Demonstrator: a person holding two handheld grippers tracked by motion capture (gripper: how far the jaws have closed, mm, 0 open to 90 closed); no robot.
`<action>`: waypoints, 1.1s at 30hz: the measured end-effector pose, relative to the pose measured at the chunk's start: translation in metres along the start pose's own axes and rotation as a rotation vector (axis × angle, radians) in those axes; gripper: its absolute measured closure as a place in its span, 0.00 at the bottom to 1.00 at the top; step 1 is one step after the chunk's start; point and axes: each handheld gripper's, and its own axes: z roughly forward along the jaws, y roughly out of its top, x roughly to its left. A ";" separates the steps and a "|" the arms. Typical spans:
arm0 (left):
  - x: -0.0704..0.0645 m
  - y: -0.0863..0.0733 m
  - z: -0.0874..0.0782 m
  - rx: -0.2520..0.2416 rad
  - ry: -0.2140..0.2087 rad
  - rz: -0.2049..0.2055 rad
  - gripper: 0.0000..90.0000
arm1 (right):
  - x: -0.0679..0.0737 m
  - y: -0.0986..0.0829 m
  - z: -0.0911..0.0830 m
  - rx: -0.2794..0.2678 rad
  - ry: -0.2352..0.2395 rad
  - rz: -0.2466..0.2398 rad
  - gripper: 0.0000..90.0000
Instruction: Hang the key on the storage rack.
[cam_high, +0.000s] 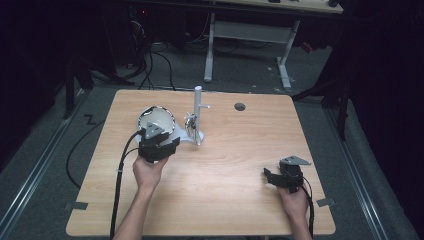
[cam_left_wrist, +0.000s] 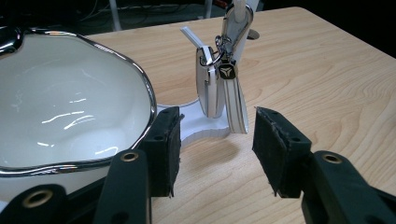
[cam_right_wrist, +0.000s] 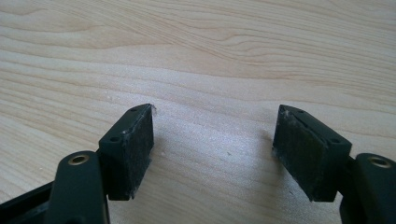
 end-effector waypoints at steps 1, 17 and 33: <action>0.000 0.000 -0.001 -0.001 0.000 0.001 0.57 | 0.000 0.000 0.000 -0.001 0.000 -0.003 0.32; 0.003 -0.007 -0.019 -0.048 0.010 -0.019 0.57 | 0.000 0.000 0.000 0.000 0.000 0.000 0.32; 0.007 -0.013 -0.032 -0.065 0.014 -0.030 0.57 | 0.000 0.000 0.000 0.000 0.000 0.000 0.32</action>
